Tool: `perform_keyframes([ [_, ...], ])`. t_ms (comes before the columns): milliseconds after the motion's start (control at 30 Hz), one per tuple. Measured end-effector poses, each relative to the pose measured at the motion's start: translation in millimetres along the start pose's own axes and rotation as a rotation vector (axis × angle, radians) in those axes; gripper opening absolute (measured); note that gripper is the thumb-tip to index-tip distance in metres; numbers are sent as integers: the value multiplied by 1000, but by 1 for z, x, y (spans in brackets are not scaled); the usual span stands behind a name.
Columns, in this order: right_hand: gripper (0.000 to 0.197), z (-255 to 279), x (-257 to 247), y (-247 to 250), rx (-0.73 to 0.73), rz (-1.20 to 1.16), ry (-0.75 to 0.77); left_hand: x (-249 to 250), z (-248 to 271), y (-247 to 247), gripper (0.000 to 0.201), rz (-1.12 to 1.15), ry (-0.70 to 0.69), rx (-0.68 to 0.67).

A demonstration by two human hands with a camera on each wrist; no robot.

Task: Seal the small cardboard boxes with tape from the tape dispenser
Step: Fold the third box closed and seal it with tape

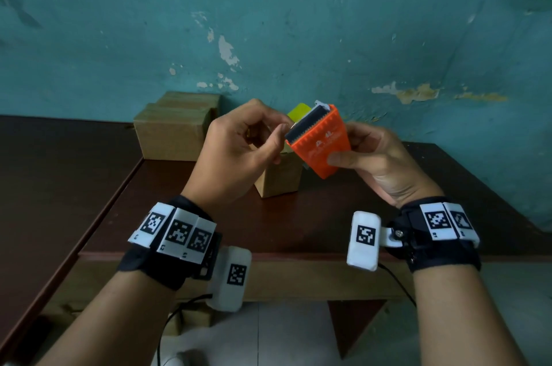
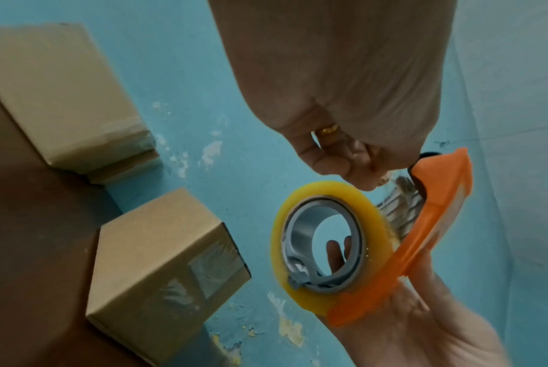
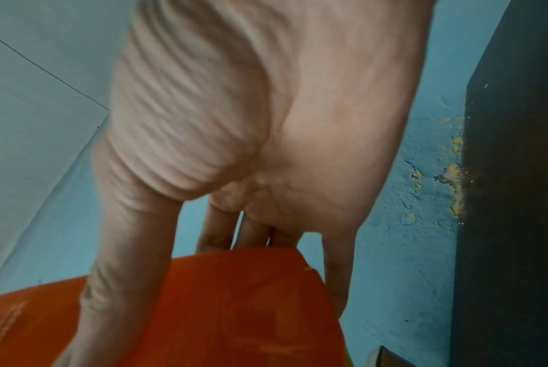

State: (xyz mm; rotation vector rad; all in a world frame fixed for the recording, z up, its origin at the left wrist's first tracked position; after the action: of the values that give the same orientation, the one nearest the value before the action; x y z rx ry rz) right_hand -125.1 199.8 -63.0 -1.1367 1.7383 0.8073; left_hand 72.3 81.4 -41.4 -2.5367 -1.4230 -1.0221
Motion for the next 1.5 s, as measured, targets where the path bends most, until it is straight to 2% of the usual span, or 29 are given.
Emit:
perform_keyframes([
  [200,64,4,1,2,-29,11,-82,3,0,3,8,-183,-82,14],
  [333,87,5,0,2,-37,27,-126,3,1,3,5,-369,-193,15],
  [433,89,6,1,7,-23,13,-161,1,3,7,4,-453,-215,64],
  [500,83,8,4,12,-10,-20,-181,-9,1,28,3,-394,-112,225],
  [533,77,9,4,16,-4,-46,-180,-17,-1,41,2,-265,-6,311],
  [600,63,13,3,21,11,-82,-172,-30,-3,61,4,90,192,384],
  [667,46,16,0,28,45,-103,-158,-36,-3,57,11,390,352,334],
  [733,40,17,-2,28,64,-127,-147,-37,-1,38,20,518,479,210],
  [833,58,13,-3,17,27,-121,-145,-32,2,10,33,560,551,41],
  [967,75,9,0,8,-18,-65,-166,-20,1,-15,37,613,564,-69],
  [1067,91,7,3,5,-30,-13,-186,-16,2,-20,37,555,541,-80],
  [1133,94,7,4,3,-44,10,-199,-16,3,-22,37,476,525,-75],
  [1233,84,7,7,2,-62,35,-218,-16,5,-24,26,356,476,-46],
  [1400,62,7,9,2,-49,84,-241,-11,5,-25,19,328,406,20],
  [1500,61,7,9,2,-54,119,-265,-11,5,-22,18,289,382,38],
])
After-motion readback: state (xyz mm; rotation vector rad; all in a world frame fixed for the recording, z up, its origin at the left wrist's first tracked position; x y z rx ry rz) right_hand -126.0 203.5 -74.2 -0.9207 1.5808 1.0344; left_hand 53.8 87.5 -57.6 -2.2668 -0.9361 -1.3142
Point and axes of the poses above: each hand's wrist, its own z-axis away from the middle knuckle, its own y-axis out of the back of the hand, x = y × z, the point moved 5 cm from there along -z, towards the middle knuckle
